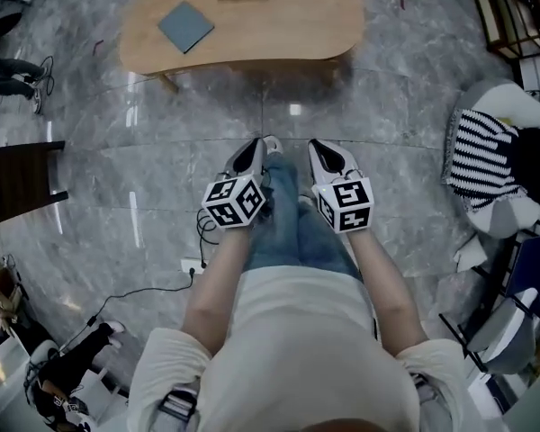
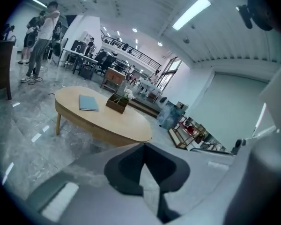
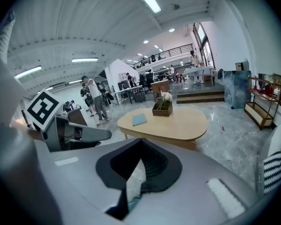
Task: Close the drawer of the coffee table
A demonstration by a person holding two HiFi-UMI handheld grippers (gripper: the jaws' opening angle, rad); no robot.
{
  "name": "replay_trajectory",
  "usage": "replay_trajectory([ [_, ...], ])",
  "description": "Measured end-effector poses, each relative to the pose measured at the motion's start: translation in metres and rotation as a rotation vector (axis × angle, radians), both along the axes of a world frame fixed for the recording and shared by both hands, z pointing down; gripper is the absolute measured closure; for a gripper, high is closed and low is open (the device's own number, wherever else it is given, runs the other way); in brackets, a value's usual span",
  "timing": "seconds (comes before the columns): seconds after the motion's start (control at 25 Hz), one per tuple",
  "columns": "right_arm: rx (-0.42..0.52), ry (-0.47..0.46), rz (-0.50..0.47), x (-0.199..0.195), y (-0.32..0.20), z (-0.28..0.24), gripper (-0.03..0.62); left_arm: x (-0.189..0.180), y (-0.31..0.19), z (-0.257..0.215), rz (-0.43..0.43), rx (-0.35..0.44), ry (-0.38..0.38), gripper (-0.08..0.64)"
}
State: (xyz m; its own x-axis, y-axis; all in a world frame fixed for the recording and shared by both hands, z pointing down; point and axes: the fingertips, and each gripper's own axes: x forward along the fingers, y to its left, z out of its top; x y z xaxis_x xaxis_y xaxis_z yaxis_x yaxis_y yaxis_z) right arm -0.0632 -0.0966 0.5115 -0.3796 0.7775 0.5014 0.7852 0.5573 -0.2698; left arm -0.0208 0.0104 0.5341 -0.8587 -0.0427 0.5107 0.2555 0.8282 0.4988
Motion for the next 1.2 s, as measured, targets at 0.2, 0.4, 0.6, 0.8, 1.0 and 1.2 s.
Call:
replay_trajectory([
  [0.2,-0.045,-0.005,-0.002,0.029,-0.021,-0.060,0.592,0.029,-0.039,-0.061,0.091,-0.023,-0.019,0.558],
  [0.4,-0.094,0.017,0.006,0.047,-0.033,-0.103,0.592,0.049,-0.061,-0.109,0.139,-0.020,-0.048,0.558],
  [0.6,-0.109,-0.022,-0.021,0.066,-0.044,-0.137,0.592,0.064,-0.070,-0.143,0.110,-0.004,-0.086,0.558],
  [0.8,-0.134,-0.067,-0.039,0.072,-0.045,-0.162,0.592,0.065,-0.074,-0.168,0.136,-0.015,-0.133,0.558],
  [1.0,-0.147,-0.101,-0.021,0.072,-0.049,-0.169,0.592,0.066,-0.075,-0.177,0.147,-0.019,-0.161,0.558],
  [1.2,-0.159,-0.142,-0.018,0.076,-0.052,-0.175,0.594,0.066,-0.075,-0.180,0.159,-0.023,-0.175,0.558],
])
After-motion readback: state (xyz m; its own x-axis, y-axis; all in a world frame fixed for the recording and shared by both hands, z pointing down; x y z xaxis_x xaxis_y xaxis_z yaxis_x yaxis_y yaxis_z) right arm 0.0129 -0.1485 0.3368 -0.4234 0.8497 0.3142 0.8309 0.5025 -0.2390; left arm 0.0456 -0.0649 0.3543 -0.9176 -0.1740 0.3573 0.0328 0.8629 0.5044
